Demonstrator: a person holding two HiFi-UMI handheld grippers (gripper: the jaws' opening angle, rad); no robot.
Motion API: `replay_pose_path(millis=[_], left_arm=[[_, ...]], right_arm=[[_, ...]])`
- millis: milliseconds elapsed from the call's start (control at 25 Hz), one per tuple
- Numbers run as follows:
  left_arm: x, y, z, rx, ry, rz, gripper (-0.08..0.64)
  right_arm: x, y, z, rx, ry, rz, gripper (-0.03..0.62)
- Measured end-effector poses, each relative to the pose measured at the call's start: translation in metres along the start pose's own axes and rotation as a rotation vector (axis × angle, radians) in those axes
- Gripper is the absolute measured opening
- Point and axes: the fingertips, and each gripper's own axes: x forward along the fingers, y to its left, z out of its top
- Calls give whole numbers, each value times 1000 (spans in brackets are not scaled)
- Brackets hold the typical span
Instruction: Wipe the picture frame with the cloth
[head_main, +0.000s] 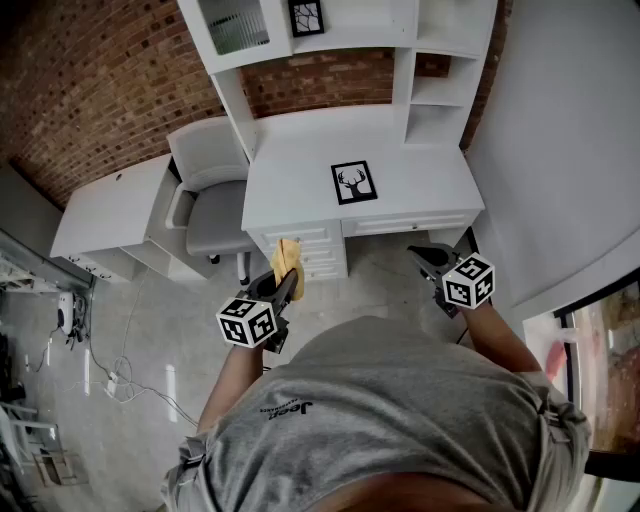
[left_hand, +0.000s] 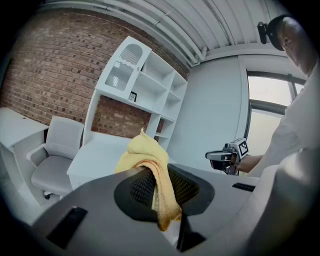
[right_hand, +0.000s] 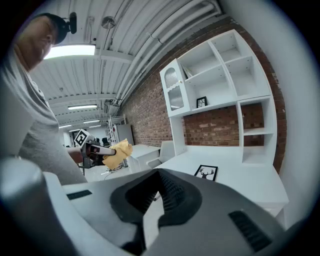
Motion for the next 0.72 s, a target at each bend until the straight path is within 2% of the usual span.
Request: replay_pose_path(millis=[480, 720], left_arm=[[20, -9, 8, 7, -2, -3, 66], [29, -19, 7, 7, -14, 13, 66]], right_arm=[[-4, -16, 1, -15, 13, 10, 15], [-14, -31, 3, 44, -19, 22, 15]])
